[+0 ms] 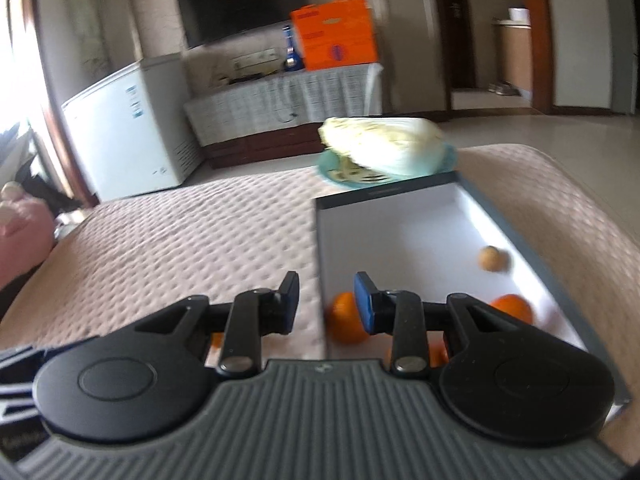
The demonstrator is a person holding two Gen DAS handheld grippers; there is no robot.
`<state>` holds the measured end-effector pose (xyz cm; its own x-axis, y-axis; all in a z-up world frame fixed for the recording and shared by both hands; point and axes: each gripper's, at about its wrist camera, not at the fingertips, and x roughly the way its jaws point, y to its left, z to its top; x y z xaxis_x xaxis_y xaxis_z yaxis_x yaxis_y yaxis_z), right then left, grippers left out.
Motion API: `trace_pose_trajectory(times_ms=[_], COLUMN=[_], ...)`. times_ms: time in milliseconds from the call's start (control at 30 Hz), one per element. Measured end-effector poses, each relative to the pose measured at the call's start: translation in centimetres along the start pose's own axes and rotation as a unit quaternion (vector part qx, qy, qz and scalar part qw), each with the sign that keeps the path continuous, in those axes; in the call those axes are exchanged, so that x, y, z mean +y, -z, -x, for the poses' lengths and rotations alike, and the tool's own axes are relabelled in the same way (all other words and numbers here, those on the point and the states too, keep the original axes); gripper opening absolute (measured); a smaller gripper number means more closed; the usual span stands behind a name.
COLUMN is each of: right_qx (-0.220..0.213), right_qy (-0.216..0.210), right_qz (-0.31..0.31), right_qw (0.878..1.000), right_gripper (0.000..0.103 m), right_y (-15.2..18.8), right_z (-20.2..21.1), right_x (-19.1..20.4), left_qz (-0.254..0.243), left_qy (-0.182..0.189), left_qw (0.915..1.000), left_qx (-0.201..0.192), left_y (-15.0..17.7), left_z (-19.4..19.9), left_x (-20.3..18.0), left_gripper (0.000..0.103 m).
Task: Organize fruits
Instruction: 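Open the right gripper to release the red apple into the box, then grasp the last green fruit with the left gripper while the right grasps an orange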
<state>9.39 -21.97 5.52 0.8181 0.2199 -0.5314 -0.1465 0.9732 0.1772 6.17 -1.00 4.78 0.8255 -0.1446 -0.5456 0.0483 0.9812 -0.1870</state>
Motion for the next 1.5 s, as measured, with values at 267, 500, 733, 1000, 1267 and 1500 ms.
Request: trace_pose_trajectory(times_ms=[267,500,733,1000,1267,1500], right_qx=[0.038,0.06,0.083,0.085,0.08,0.094], right_qy=[-0.039,-0.041,-0.02,-0.012,-0.017,-0.024], right_qz=[0.032,0.067,0.075,0.089,0.104,0.114], right_qw=[0.998,0.995,0.993,0.992,0.991,0.989], right_gripper=[0.034,0.046,0.047,0.046,0.035,0.035], right_y=[1.0,2.0,2.6,3.1,3.0,2.9], right_z=[-2.0,-3.3,-4.9,-6.4,-7.3,-6.6], right_x=[3.8,6.6,7.2,7.7,7.9,7.8], left_qz=[0.026,0.038,0.045,0.043,0.049,0.051], left_qy=[-0.037,-0.054,-0.067,-0.078,-0.089,-0.093], left_qw=[0.9989,0.9975,0.9962,0.9949,0.9933,0.9929], left_qx=[0.012,0.026,0.034,0.047,0.055,0.052], left_y=[0.5,1.0,1.2,1.5,1.8,1.7], left_z=[0.2,-0.1,-0.6,-1.6,-2.6,-3.1], left_x=[3.8,5.5,6.1,6.1,6.7,6.9], left_gripper=[0.064,0.064,0.064,0.064,0.064,0.064])
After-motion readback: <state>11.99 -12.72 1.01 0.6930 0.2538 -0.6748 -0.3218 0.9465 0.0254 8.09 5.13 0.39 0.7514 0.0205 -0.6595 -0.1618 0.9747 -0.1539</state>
